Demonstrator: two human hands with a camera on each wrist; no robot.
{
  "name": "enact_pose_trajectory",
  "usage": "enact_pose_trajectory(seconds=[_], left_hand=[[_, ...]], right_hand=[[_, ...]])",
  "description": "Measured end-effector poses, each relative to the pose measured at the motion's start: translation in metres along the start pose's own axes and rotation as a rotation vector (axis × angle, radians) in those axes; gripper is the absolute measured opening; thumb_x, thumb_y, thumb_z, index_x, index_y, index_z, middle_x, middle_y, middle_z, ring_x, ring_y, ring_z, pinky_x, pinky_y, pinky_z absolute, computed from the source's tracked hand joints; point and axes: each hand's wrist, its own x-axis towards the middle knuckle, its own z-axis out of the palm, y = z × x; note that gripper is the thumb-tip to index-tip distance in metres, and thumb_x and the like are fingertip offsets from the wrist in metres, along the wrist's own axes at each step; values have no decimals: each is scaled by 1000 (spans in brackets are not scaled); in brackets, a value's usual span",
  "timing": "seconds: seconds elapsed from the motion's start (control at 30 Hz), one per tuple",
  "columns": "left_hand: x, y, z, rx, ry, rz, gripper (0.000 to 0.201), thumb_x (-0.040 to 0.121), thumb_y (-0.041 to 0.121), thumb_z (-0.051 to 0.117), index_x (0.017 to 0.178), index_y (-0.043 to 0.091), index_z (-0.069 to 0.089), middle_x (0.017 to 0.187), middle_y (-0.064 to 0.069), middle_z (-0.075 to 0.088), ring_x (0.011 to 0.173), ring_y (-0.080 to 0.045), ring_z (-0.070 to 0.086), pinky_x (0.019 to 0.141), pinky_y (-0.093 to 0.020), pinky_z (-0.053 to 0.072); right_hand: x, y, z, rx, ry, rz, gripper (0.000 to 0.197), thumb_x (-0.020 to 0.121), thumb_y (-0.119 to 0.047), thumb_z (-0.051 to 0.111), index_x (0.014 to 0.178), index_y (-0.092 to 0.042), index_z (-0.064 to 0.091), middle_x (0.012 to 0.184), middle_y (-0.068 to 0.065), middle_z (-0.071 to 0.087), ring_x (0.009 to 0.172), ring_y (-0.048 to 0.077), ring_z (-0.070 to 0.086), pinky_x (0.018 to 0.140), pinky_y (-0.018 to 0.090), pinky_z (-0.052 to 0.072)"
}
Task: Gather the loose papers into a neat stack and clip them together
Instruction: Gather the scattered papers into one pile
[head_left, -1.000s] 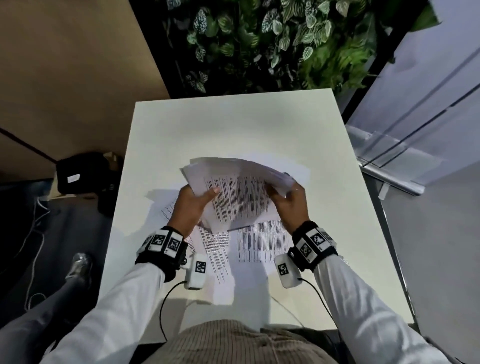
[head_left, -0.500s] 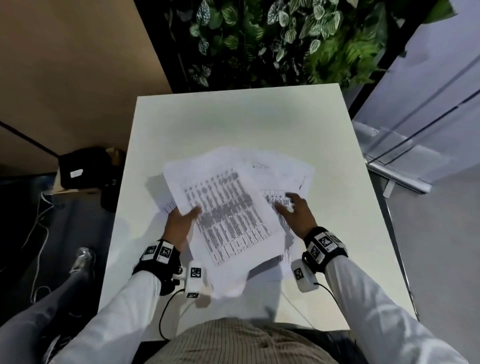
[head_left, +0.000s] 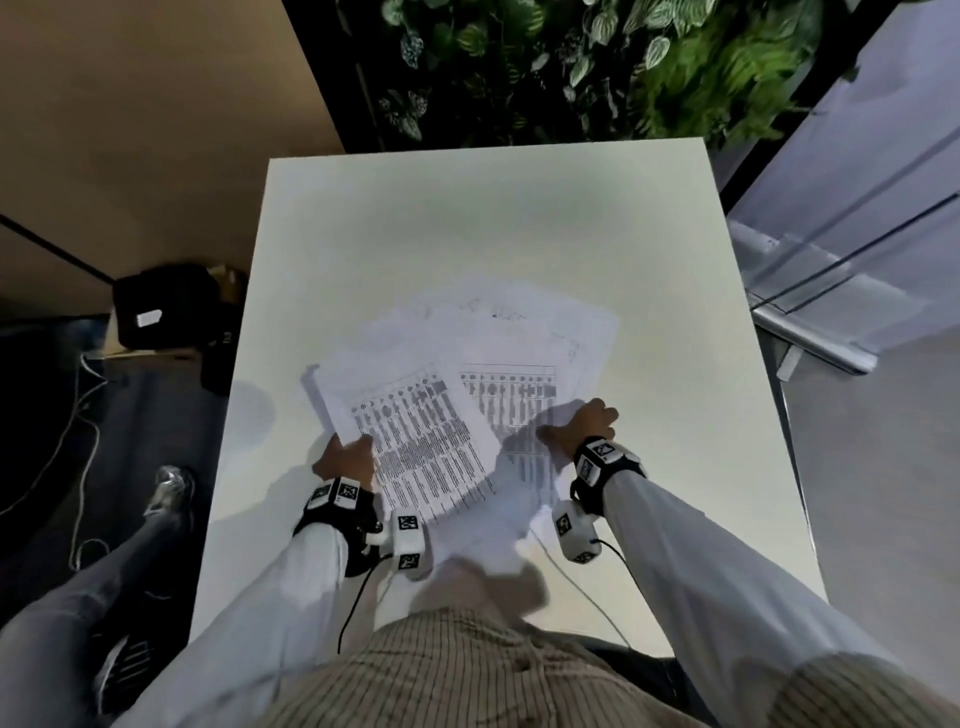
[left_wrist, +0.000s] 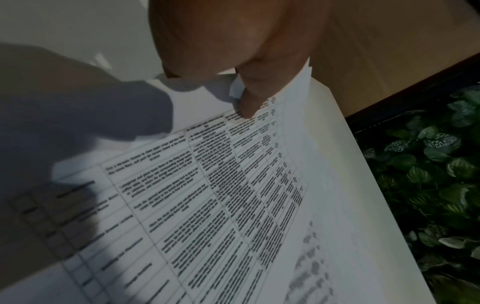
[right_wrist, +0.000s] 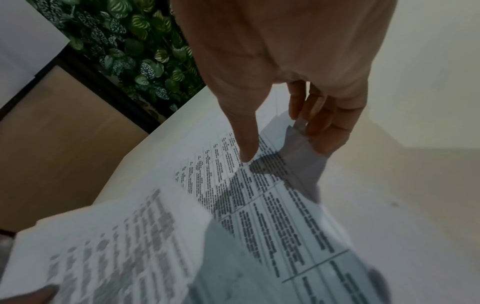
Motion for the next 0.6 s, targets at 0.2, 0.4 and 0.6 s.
enact_pose_trajectory(seconds=[0.2,0.4,0.6], left_hand=[[6,16,24,-207,-140,38,37,82,5,78,111,-9,62,103,-19,64,94,-33,66,80,-38,48],[-8,11,54,74,-318,190,73,75,30,77,141,9,52,139,-14,60,127,-33,58,107,-47,48],[-2,26,37,153,-29,123,44,79,22,73,122,22,63,134,-20,54,116,-41,59,102,-40,47]], right_hand=[[-5,-2,15,130,-82,-125,70,83,-18,80,137,2,41,140,22,45,126,38,54,90,32,45],[-17,5,29,61,-136,-236,41,93,-12,58,133,-5,55,126,21,62,114,37,63,89,35,51],[-16,4,23,266,120,-14,64,82,-18,74,137,-2,44,138,22,40,119,46,54,100,46,50]])
